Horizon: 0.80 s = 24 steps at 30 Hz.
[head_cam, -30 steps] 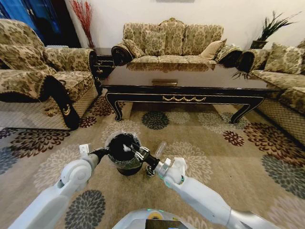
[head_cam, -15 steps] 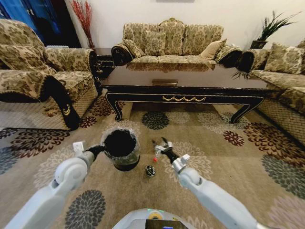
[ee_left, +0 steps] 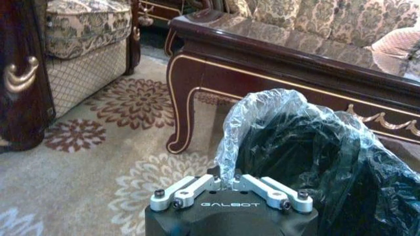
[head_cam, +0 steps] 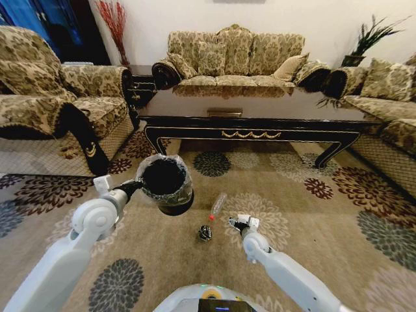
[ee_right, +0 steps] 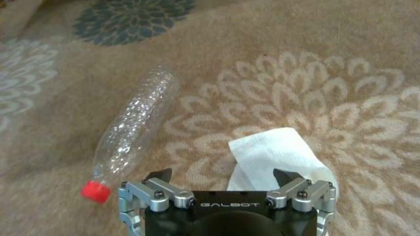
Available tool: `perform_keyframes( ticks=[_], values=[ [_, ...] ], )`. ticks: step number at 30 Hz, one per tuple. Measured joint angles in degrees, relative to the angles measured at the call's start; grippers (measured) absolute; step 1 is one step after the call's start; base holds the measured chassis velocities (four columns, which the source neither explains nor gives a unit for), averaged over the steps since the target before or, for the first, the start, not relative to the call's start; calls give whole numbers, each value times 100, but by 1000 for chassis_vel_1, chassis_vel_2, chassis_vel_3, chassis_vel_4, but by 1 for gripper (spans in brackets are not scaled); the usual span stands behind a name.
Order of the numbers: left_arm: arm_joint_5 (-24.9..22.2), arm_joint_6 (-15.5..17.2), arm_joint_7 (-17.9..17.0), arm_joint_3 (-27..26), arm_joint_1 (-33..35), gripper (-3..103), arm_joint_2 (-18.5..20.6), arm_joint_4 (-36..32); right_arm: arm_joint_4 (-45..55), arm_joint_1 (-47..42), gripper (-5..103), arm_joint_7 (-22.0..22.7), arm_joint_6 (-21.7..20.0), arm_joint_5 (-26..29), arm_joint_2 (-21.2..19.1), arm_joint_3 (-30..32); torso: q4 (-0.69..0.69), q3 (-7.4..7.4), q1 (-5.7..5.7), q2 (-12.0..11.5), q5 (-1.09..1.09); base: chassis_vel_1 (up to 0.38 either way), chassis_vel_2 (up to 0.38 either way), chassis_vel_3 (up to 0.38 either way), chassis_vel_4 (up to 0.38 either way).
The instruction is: Move to the front of the table and pick up the trash from the floor, then place it into the trash bin.
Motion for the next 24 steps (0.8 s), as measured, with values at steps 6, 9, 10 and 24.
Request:
perform_keyframes(
  ticks=[6, 9, 10, 24],
  values=[
    [-111, 0, 1, -9, -36, 4, 131, -98, -546, 269, 100, -23, 163, -158, 406, 15, 1, 0, 0, 0, 2, 0, 0, 0, 0],
    [-135, 0, 2, -8, -38, 4, 173, -137, -834, 403, 100, -43, 253, -346, 596, 59, 1, 0, 0, 0, 0, 0, 0, 0, 0],
    [-140, 0, 2, -2, -41, 4, 183, -142, -959, 447, 100, -27, 257, -418, 649, 78, 1, 0, 0, 0, 0, 0, 0, 0, 0],
    [-140, 6, 4, 54, -18, 4, 204, -152, -1540, 483, 99, 240, 18, -816, 770, 244, 0, 0, 0, 0, 0, 0, 0, 0, 0]
  ],
)
